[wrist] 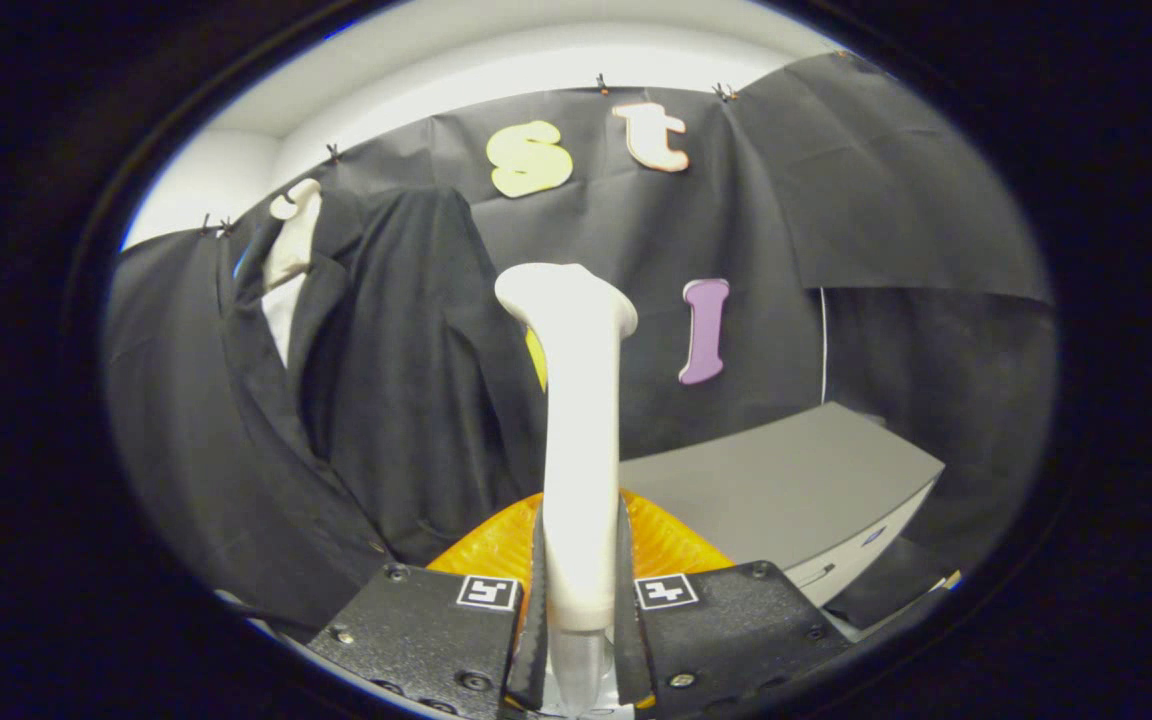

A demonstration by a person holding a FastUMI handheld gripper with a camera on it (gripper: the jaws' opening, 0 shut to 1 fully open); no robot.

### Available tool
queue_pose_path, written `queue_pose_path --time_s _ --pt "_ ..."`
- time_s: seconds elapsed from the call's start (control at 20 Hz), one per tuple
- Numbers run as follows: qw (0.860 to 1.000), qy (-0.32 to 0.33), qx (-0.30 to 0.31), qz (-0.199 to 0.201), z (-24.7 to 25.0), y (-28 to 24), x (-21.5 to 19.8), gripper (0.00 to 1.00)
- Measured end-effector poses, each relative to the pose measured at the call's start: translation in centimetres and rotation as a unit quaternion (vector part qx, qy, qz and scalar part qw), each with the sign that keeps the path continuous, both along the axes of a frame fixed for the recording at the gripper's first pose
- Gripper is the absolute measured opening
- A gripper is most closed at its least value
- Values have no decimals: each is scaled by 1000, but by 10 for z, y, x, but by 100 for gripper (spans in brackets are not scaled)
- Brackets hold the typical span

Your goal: Iron the clothes twice with a garment steamer, once on the left side and once on the right side.

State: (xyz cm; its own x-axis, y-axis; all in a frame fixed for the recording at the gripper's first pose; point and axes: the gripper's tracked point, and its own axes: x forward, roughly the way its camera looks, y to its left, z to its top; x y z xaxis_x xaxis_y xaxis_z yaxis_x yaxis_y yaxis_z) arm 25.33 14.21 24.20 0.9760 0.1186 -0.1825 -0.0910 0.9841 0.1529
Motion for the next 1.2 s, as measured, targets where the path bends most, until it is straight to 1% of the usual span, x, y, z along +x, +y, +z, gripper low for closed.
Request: queue_pose_path --time_s 0.15,0.4,0.6,0.95,1.2 --pt "998 -55 -9 5 36 19 -4 30" --pt "993 -113 -26 37 76 60 -7 30" --pt "986 -154 -47 35 95 86 -1 30" --pt "980 -177 -84 24 104 119 9 29" --pt "978 -175 -109 22 94 134 6 29"
